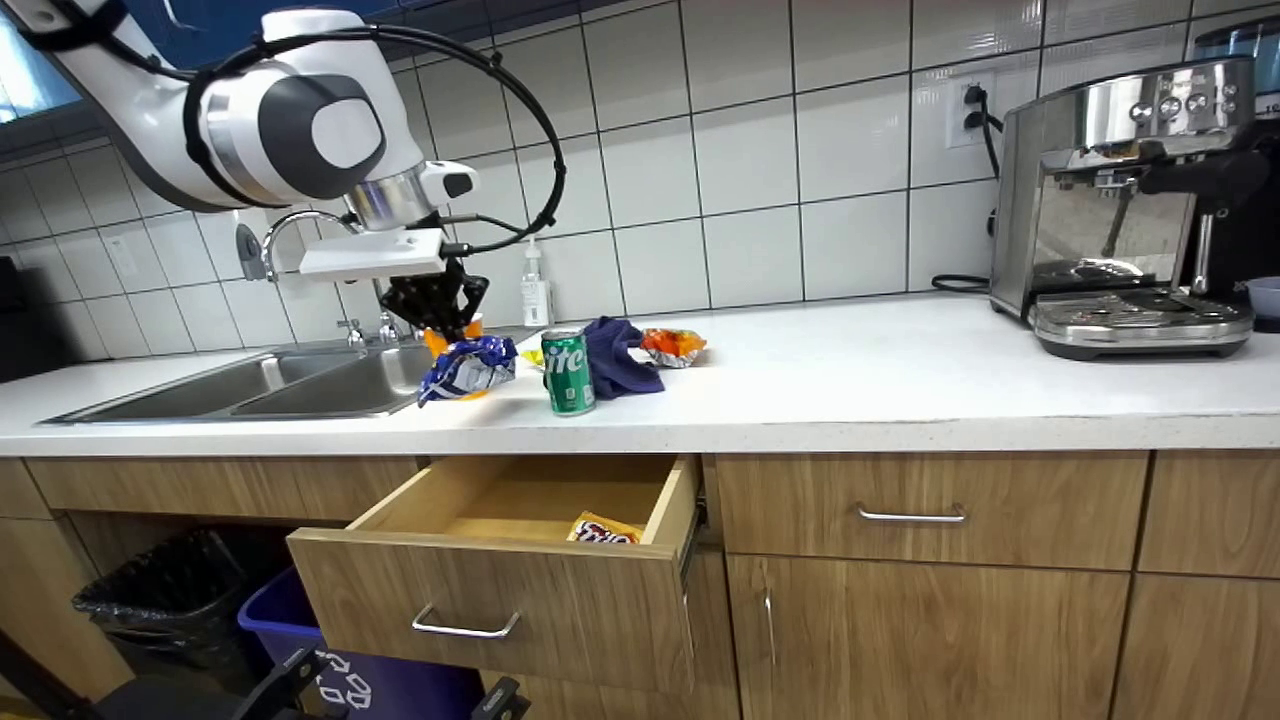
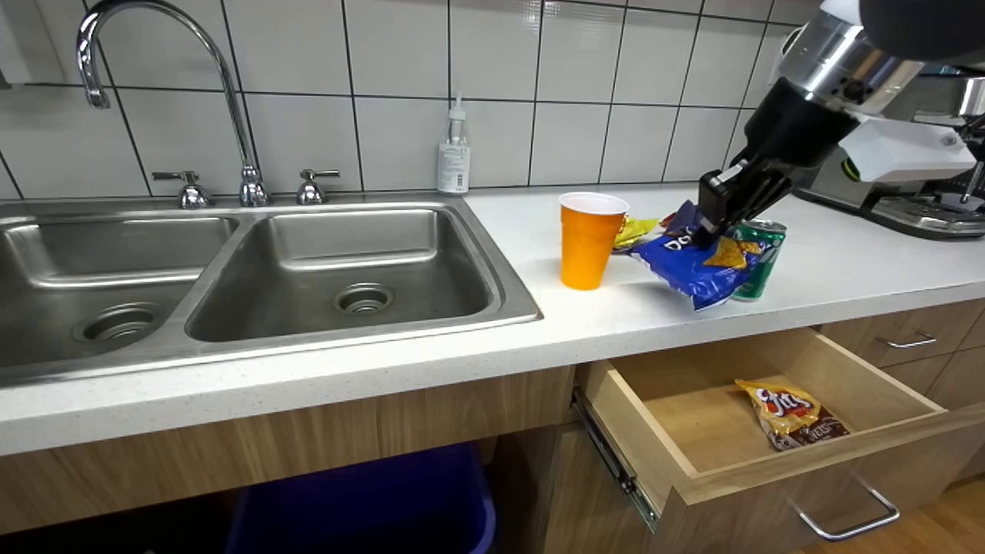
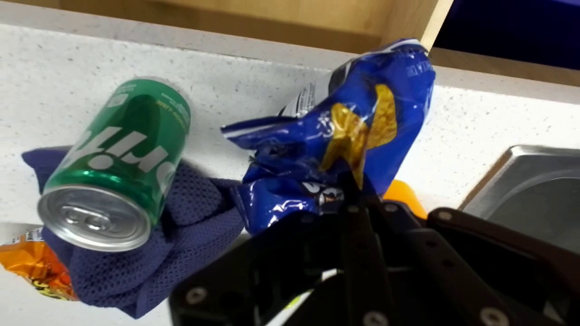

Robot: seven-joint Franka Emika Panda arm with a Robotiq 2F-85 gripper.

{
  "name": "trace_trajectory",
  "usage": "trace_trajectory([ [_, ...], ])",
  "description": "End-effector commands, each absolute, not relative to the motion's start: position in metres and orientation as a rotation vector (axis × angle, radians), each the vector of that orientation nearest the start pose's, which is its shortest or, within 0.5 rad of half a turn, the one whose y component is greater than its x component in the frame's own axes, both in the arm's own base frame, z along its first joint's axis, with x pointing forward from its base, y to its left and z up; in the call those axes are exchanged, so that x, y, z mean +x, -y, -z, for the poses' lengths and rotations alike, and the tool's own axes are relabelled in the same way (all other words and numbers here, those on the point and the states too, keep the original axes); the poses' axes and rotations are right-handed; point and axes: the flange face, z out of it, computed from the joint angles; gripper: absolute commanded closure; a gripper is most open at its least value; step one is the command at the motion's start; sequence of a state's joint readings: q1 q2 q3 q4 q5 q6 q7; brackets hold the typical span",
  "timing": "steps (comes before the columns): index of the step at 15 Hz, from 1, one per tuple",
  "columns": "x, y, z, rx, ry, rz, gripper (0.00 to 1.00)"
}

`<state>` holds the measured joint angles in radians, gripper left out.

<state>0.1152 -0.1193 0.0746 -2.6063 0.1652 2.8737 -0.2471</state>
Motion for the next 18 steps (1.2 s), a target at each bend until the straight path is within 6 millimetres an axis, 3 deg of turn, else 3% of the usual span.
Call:
trace_trajectory([
  [1, 0.44, -0.076, -0.343, -2.989, 0.471, 0.595, 1.0],
  [15, 0.387, -0.078, -0.336, -2.967, 0.538, 0.508, 1.0],
  [18, 0.393, -0.077, -0.337, -2.971, 0.532, 0.475, 1.0],
])
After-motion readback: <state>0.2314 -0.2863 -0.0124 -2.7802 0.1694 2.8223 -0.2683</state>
